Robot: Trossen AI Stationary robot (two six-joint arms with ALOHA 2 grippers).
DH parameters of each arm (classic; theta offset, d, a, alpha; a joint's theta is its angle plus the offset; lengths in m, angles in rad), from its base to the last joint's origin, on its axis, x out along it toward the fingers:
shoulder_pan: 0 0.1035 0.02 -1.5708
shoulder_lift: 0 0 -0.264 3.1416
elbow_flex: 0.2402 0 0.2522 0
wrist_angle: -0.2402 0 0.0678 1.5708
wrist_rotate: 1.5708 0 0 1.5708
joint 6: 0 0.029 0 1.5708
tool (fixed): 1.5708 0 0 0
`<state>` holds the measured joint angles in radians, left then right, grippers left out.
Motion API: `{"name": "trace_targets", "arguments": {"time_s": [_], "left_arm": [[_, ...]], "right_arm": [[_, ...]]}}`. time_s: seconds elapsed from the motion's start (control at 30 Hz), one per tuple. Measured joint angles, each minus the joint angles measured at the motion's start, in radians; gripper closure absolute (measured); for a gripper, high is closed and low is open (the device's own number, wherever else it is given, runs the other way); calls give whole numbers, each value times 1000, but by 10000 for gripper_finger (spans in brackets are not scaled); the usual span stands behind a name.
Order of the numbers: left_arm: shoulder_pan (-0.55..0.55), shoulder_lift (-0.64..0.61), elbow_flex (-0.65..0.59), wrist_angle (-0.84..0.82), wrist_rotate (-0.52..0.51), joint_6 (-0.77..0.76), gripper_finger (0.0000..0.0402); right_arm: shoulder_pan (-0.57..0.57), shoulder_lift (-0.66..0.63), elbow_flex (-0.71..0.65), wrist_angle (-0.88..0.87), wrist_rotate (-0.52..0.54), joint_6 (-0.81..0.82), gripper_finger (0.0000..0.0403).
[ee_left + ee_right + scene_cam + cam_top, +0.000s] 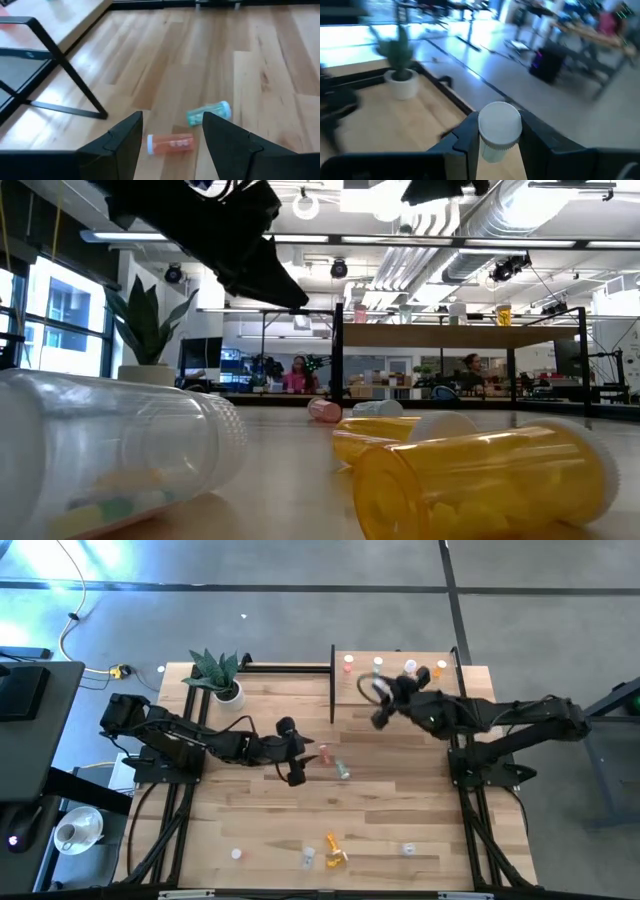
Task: Pick and place medicine bottles onto shelf by color
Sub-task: Put the bottom green pill bottle on the shelf aligned with the other green pill bottle
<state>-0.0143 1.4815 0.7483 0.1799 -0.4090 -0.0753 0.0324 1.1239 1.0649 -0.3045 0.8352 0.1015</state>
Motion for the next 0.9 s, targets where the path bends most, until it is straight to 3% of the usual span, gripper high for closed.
{"name": "trace_targets", "arguments": {"time_s": [0.2, 0.43, 0.67, 0.9], "left_arm": [[5, 0, 0, 3, 55, 0, 206], [5, 0, 0, 4, 58, 0, 206], [5, 0, 0, 3, 58, 9, 206], [5, 0, 0, 3, 58, 26, 206]], "right_arm": [[-167, 30, 0, -151, -27, 216, 308], [-260, 96, 0, -156, -111, 281, 308], [-250, 153, -5, -186, -100, 284, 308], [-199, 79, -200, -8, -81, 277, 308]]}}
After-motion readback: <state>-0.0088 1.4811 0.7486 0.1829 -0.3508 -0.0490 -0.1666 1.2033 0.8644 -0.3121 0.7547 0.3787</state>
